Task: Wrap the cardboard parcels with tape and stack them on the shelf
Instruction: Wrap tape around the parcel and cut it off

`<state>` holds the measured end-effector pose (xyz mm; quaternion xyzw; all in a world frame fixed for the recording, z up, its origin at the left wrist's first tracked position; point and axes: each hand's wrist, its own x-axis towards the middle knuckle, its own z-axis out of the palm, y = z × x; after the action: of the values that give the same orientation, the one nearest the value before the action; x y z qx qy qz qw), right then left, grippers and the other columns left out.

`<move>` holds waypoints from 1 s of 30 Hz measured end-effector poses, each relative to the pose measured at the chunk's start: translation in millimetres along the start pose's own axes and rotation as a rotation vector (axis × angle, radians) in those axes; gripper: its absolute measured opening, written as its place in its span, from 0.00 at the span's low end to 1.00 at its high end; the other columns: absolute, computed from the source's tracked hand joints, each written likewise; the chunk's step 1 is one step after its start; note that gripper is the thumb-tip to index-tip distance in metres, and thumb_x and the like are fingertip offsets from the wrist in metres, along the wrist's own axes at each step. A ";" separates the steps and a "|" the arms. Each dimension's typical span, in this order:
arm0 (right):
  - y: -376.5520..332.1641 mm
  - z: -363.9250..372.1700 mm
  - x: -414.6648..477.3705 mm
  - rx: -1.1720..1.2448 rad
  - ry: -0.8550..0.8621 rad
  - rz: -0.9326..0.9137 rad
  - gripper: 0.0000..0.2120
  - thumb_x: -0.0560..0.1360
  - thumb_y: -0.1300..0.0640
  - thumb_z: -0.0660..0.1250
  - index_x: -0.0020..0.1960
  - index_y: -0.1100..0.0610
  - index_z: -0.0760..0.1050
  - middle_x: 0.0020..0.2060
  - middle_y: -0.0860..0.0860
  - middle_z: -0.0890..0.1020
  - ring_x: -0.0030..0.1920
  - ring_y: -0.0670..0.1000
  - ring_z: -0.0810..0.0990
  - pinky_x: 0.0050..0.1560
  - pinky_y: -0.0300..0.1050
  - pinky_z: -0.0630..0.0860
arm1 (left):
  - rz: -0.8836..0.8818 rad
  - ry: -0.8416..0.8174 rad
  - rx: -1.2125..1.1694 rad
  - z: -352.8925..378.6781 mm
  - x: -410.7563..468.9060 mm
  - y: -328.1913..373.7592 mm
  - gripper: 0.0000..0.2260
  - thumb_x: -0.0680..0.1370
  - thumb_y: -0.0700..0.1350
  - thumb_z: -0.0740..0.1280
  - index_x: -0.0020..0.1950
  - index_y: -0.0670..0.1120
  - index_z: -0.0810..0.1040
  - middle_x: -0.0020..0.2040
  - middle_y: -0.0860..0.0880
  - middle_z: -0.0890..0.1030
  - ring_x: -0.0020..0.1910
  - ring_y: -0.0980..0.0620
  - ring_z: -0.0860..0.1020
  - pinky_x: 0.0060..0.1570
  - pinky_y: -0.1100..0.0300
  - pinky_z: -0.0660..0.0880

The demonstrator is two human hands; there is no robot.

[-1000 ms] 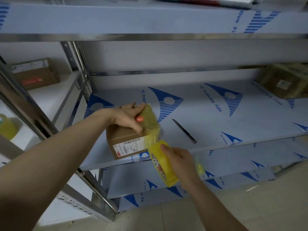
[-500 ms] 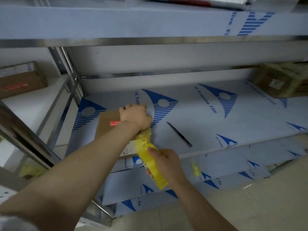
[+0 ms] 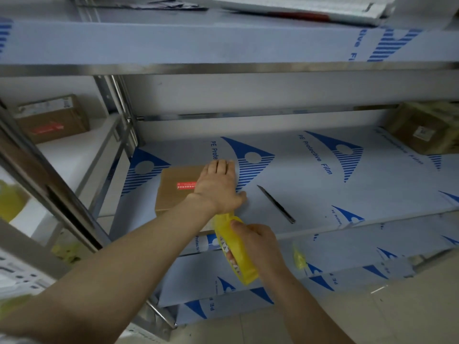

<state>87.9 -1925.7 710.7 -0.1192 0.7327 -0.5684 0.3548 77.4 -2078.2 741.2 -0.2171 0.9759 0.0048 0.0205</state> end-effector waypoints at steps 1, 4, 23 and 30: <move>-0.1 -0.1 0.1 0.004 0.007 0.002 0.26 0.75 0.50 0.66 0.19 0.53 0.70 0.21 0.55 0.78 0.21 0.50 0.76 0.26 0.39 0.73 | -0.013 0.006 0.001 -1.8 1.9 0.2 0.41 0.76 0.66 0.54 0.78 0.43 0.44 0.78 0.42 0.49 0.76 0.41 0.48 0.73 0.49 0.47; -0.4 2.2 0.4 0.027 0.011 0.000 0.26 0.75 0.50 0.66 0.19 0.53 0.70 0.21 0.55 0.78 0.21 0.51 0.76 0.28 0.41 0.74 | -0.071 0.025 -0.037 -6.6 11.3 -1.4 0.39 0.75 0.68 0.54 0.77 0.44 0.53 0.74 0.42 0.59 0.73 0.41 0.57 0.71 0.49 0.55; 5.6 4.8 -0.3 0.013 0.025 -0.020 0.21 0.75 0.49 0.66 0.25 0.55 0.73 0.24 0.57 0.80 0.24 0.52 0.78 0.32 0.47 0.76 | -0.369 0.282 -1.507 -30.4 40.9 -39.5 0.14 0.81 0.54 0.60 0.50 0.45 0.80 0.47 0.45 0.83 0.43 0.52 0.80 0.49 0.64 0.74; 5.6 4.5 -0.6 0.011 0.014 0.025 0.22 0.75 0.48 0.67 0.42 0.69 0.78 0.26 0.56 0.81 0.25 0.50 0.81 0.29 0.42 0.76 | 0.018 -0.227 -0.380 -34.1 -14.9 -76.8 0.40 0.64 0.62 0.60 0.76 0.56 0.57 0.79 0.49 0.50 0.77 0.49 0.46 0.72 0.42 0.36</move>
<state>92.7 -1926.9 705.3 -0.1040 0.7334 -0.5689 0.3572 122.1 -2142.1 775.9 -0.2066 0.9507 0.2133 0.0889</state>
